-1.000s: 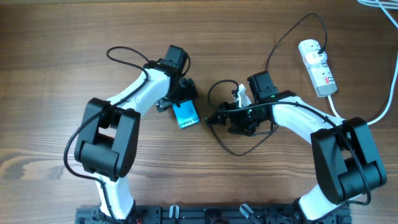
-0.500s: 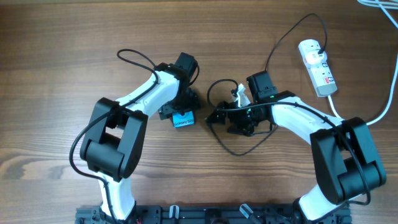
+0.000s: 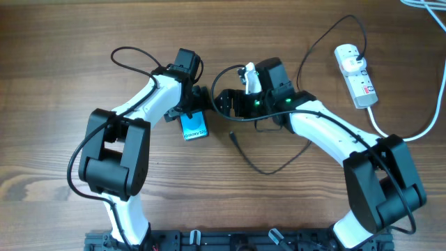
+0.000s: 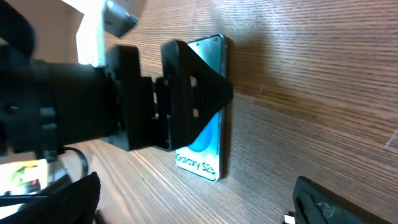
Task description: Plug charger to phone and switch on socket
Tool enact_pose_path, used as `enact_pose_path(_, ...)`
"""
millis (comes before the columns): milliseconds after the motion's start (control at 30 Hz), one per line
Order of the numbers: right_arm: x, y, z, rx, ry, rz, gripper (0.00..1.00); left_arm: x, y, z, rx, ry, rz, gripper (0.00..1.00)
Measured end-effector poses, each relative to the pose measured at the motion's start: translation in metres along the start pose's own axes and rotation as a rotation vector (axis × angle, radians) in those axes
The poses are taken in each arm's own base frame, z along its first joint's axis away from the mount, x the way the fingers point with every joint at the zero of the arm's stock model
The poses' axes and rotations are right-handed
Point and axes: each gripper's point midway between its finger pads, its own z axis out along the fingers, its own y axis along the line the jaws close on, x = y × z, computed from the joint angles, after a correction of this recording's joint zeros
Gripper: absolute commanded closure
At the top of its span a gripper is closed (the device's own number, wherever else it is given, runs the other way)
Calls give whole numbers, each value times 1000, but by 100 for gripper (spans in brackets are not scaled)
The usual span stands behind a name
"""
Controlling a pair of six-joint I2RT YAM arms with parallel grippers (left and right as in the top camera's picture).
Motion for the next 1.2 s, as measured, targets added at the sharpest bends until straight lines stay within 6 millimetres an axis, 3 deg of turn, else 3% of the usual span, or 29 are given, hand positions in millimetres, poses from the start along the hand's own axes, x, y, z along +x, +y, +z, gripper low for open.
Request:
enact_pose_path(233,10,4,15,85,-14,-52,0,2,3,0,-16,5,4,11)
enact_pose_path(367,19,-15,29,134,16,-33,0,1,4,0,-19,4,0,12)
enact_pose_path(467,19,-25,33,169,12,-27,0,1,4,0,-19,5,-5,0)
enact_pose_path(500,19,-26,33,176,9,-30,0,1,3,0,-15,4,-9,2)
enact_pose_path(533,18,-27,33,182,4,-30,0,0,0,-1,-6,3,-15,10)
enact_pose_path(667,17,-29,32,191,-1,-31,0,-3,0,0,-3,-11,-23,0)
enact_pose_path(967,21,-25,33,167,21,-46,0,-6,2,0,-14,-27,-37,25)
enact_pose_path(1200,32,-9,34,71,83,-85,0,-5,7,1,-37,-22,-41,28)
